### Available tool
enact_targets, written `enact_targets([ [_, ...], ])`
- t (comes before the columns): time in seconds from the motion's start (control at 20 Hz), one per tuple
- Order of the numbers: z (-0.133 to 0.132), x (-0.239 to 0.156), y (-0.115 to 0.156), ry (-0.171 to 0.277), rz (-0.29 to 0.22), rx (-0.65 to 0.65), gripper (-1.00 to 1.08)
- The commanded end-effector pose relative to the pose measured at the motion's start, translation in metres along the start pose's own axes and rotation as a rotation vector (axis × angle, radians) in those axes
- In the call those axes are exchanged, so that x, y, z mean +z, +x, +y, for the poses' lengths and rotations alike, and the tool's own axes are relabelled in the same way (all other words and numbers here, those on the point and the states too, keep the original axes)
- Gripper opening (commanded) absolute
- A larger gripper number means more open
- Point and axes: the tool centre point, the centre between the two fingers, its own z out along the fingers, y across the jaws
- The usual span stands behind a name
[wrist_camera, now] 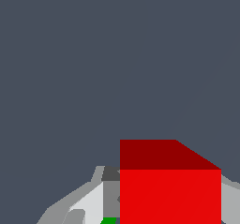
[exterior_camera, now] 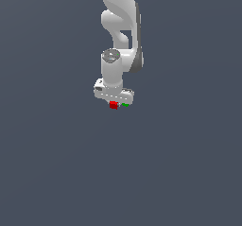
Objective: Stack the red cube on top of the green cube.
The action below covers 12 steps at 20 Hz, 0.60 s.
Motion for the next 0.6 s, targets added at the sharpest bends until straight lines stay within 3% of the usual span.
enact_targets([
  [0.0, -0.011, 0.004, -0.02, 0.0, 0.001, 0.0, -1.0],
  [0.55, -0.044, 0.019, -0.076, 0.0, 0.001, 0.001, -1.0],
])
